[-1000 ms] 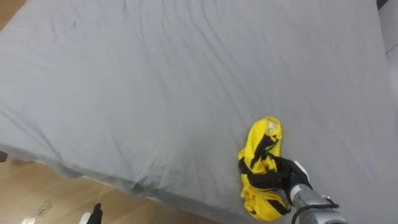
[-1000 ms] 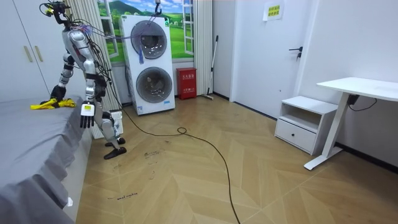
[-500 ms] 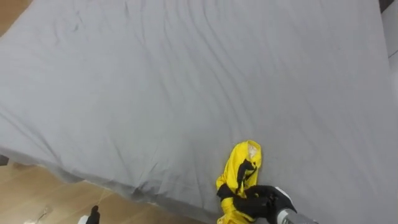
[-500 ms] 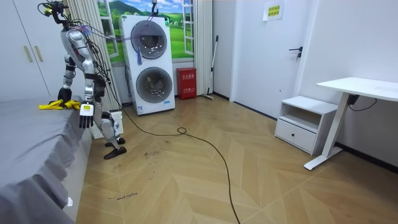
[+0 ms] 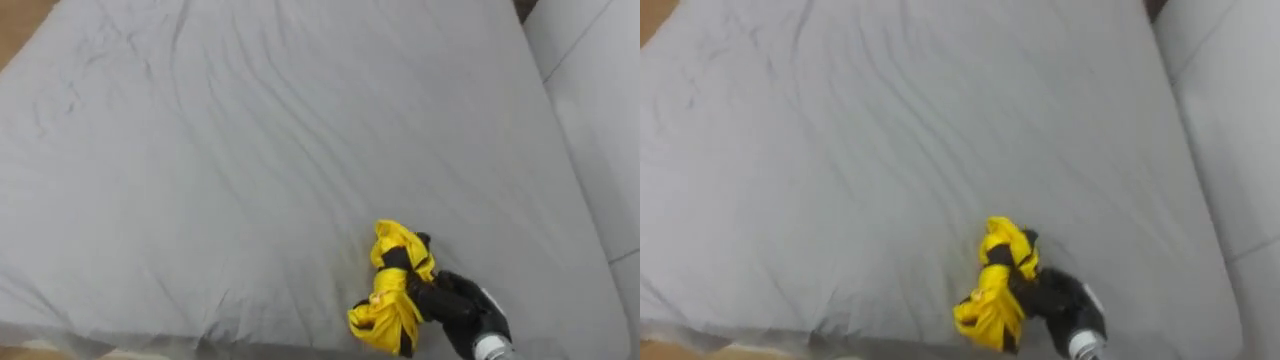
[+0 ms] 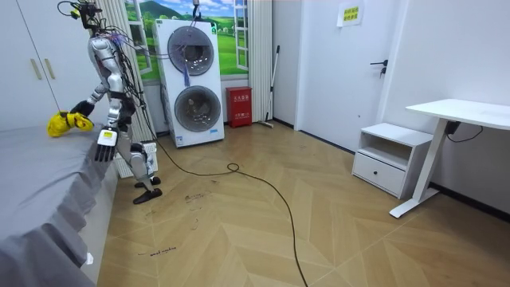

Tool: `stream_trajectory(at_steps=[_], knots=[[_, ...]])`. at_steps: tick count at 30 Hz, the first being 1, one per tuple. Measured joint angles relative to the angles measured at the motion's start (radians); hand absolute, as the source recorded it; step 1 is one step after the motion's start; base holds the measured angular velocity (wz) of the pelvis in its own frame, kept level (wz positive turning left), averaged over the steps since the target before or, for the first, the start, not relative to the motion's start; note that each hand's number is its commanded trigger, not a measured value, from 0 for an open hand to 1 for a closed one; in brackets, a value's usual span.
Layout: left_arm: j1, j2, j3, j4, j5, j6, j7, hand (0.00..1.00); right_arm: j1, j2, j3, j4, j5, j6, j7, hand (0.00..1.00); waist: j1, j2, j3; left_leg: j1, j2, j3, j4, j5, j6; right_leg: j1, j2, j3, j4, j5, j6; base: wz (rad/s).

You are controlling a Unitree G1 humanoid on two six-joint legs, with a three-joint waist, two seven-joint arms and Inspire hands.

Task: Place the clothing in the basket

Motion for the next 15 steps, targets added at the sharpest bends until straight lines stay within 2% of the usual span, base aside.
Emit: stream_trajectory(at_steps=[2, 3, 4, 5, 8, 10, 12, 15], knots=[[-0.006, -0.014, -0.001, 0.002, -0.001, 0.0, 0.0, 0.0, 0.0, 0.001, -0.034, -0.022, 0.018, -0.018, -0.003, 1.0, -0.007, 0.006, -0.0035, 0.037, 0.005, 0.042, -0.014, -0.001, -0.001, 0.01, 0.005, 0.036, 0.004, 0.001, 0.001, -0.63], [-0.007, -0.022, -0.003, 0.002, -0.001, 0.002, 0.0, 0.0, 0.0, 0.001, -0.047, -0.03, 0.024, -0.021, -0.01, 1.0, -0.021, 0.01, -0.0061, 0.056, 0.008, 0.058, -0.019, -0.003, -0.002, 0.014, 0.009, 0.056, 0.014, 0.002, 0.001, -0.61], [-0.006, -0.026, 0.0, 0.004, -0.002, 0.009, 0.0, 0.0, 0.001, 0.001, -0.052, -0.038, 0.023, -0.02, -0.014, 1.0, -0.029, 0.011, -0.0069, 0.064, 0.009, 0.068, -0.022, -0.004, -0.003, 0.013, 0.011, 0.066, 0.018, 0.002, 0.0, -0.5], [-0.002, -0.032, 0.01, 0.011, -0.002, 0.033, 0.002, 0.0, 0.012, 0.001, -0.063, -0.065, 0.021, -0.02, -0.017, 1.0, -0.046, 0.013, -0.0084, 0.071, 0.011, 0.081, -0.027, -0.006, -0.004, 0.012, 0.014, 0.083, 0.018, 0.002, 0.0, -0.4], [0.011, -0.035, 0.009, 0.007, -0.002, 0.07, 0.006, 0.0, 0.057, 0.002, -0.111, -0.141, 0.018, -0.004, -0.028, 1.0, -0.079, 0.021, -0.0056, 0.081, 0.012, 0.113, -0.033, -0.007, -0.004, -0.001, 0.017, 0.115, 0.018, 0.002, 0.002, -0.32], [0.014, -0.037, 0.007, 0.001, -0.003, 0.106, 0.01, 0.0, 0.069, 0.0, -0.126, -0.169, 0.018, 0.006, -0.041, 1.0, -0.087, 0.029, -0.0034, 0.093, 0.017, 0.147, -0.037, -0.008, -0.005, -0.005, 0.023, 0.14, 0.019, 0.003, 0.003, -0.45], [0.017, -0.037, 0.007, 0.002, -0.003, 0.149, 0.026, 0.0, 0.072, 0.001, -0.13, -0.17, 0.017, 0.012, -0.06, 1.0, -0.113, 0.031, -0.0029, 0.103, 0.027, 0.174, -0.038, -0.011, -0.009, -0.004, 0.03, 0.16, 0.019, 0.007, 0.002, -0.31], [0.038, -0.039, 0.007, 0.003, -0.004, 0.164, 0.055, 0.0, 0.093, 0.002, -0.143, -0.17, 0.017, 0.02, -0.067, 1.0, -0.141, 0.028, -0.0007, 0.114, 0.029, 0.198, -0.038, -0.014, -0.014, -0.009, 0.039, 0.19, 0.03, 0.006, -0.001, -0.22]])
